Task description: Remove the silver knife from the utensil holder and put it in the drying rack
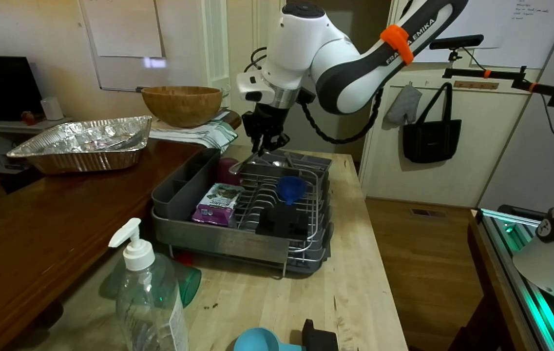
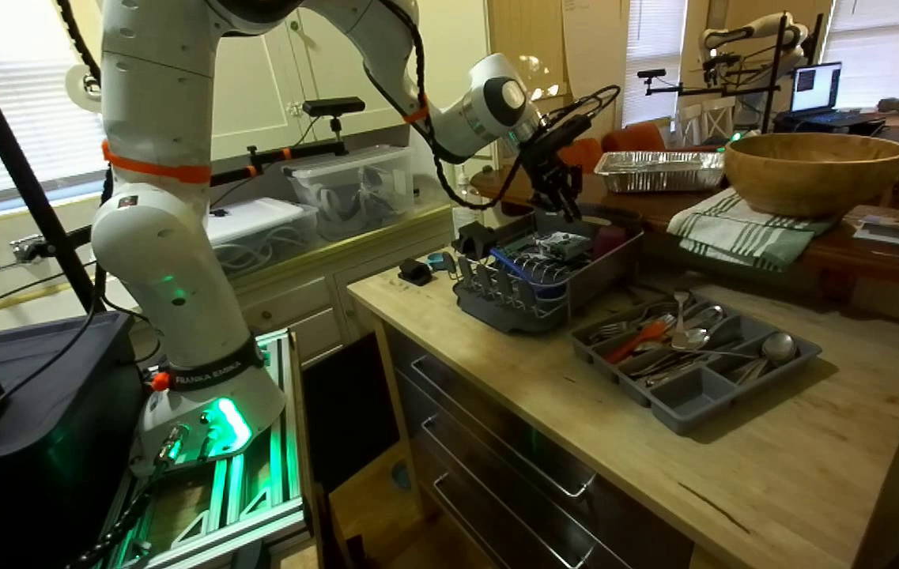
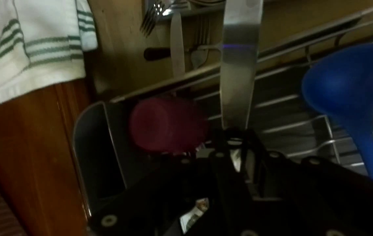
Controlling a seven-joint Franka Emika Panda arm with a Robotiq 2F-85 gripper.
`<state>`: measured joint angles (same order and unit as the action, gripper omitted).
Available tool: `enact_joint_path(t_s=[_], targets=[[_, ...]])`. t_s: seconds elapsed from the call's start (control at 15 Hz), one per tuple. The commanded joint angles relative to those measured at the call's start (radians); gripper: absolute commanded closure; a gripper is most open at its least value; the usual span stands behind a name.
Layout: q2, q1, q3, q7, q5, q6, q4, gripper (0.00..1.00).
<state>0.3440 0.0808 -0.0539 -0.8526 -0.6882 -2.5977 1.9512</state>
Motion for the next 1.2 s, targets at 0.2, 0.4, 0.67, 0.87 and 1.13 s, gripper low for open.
enact_joint_path(t_s=[0.2, 0.4, 0.67, 0.87, 1.13], targets=[[-0.106, -0.020, -0.052, -0.037, 0.028, -0.126, 0.208, 0.96], [-0.086, -0.034, -0.047, -0.056, 0.033, -0.187, 0.231, 0.96], [0.020, -0.066, -0.038, -0.130, 0.017, -0.337, 0.185, 0.96], [0.115, -0.132, -0.105, -0.240, 0.076, -0.425, 0.150, 0.96], [0.203, -0.195, -0.203, -0.343, 0.106, -0.401, 0.094, 0.96]])
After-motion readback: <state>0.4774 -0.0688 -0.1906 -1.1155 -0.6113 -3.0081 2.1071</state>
